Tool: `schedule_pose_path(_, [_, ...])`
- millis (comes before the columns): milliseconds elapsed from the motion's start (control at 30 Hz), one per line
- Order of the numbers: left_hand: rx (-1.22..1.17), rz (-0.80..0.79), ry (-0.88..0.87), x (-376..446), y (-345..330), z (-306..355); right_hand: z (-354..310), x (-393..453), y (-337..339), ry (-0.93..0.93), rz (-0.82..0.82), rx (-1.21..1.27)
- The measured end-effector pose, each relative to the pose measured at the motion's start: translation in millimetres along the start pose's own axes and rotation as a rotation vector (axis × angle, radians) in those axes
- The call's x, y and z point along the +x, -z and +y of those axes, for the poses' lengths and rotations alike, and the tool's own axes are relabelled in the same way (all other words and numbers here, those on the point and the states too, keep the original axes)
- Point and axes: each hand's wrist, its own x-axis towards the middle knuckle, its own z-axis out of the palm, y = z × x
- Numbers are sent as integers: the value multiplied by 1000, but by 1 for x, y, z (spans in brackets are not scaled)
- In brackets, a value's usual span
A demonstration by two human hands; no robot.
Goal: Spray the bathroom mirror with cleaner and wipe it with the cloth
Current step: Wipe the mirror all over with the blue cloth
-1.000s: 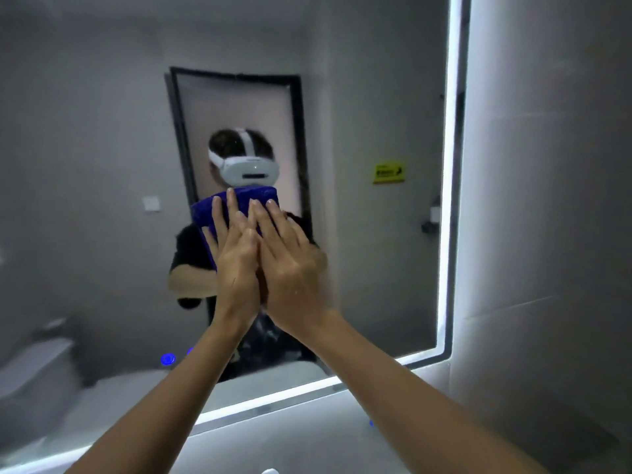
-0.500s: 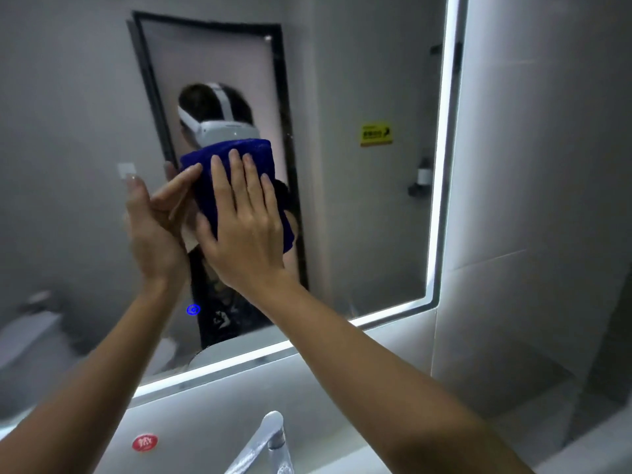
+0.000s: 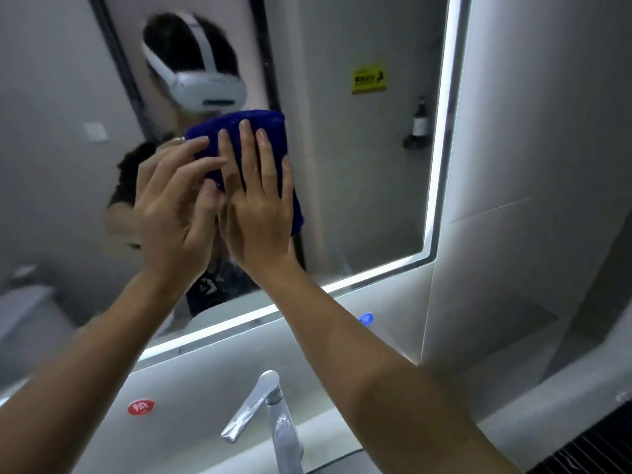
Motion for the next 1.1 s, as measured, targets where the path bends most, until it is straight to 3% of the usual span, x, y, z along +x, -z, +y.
schedule_pose_path(167, [-6, -36, 7, -30, -25, 8, 67, -82, -6, -175, 2, -12])
schedule_pose_path(333, [-64, -189, 27, -54, -41, 19, 122, -172, -11, -329, -44, -19])
schedule_pose_path(500, [-37, -302, 33, -67, -36, 24, 161, -186, -8, -145, -51, -39])
schedule_pose_path(767, [17, -274, 99, -90, -30, 19, 131, -184, -14, -246, -4, -61])
schedule_pose_path(1100, [122, -208, 275, -155, 21, 3, 46, -209, -29, 192, -81, 75])
